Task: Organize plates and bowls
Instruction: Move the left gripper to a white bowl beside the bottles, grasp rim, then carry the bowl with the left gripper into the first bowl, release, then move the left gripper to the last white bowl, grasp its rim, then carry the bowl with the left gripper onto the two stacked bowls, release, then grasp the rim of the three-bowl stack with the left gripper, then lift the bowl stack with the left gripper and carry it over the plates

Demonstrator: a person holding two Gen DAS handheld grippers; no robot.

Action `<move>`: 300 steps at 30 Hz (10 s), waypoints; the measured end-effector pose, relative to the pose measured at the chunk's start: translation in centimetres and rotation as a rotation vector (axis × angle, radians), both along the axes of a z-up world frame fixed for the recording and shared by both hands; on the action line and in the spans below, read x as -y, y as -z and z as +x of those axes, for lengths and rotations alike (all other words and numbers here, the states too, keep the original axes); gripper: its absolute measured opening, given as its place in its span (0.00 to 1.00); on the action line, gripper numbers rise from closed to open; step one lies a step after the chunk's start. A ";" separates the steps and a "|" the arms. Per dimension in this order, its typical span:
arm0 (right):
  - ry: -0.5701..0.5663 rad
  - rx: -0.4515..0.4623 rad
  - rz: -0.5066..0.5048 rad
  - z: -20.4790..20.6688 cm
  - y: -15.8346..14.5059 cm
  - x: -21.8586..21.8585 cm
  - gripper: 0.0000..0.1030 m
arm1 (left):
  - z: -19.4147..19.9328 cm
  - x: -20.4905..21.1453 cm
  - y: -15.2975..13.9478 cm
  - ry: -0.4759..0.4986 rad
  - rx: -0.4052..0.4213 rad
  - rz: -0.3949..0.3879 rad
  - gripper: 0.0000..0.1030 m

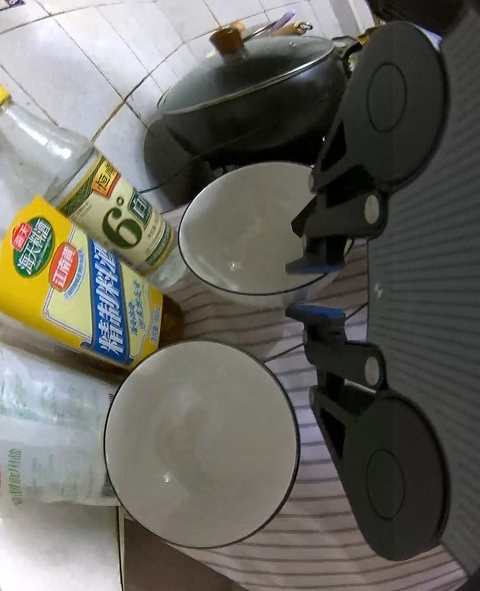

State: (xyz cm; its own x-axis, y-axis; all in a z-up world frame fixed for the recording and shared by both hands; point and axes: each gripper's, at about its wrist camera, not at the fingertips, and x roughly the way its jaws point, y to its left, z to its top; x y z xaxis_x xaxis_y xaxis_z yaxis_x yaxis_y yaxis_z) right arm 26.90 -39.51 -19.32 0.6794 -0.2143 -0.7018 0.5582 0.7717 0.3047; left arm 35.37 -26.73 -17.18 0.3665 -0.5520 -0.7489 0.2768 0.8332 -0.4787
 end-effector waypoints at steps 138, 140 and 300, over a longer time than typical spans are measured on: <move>-0.273 -0.134 0.197 6.5 -1.8 -3.8 0.33 | 4.5 -13.6 -1.2 -0.028 0.089 0.102 0.38; -0.281 -0.120 0.210 6.6 -1.6 -3.8 0.33 | 4.6 -13.4 -0.7 -0.022 0.091 0.085 0.38; -0.882 0.246 -0.386 -13.9 5.0 -12.2 0.91 | -14.4 -15.3 2.2 -0.170 -0.136 -0.052 0.47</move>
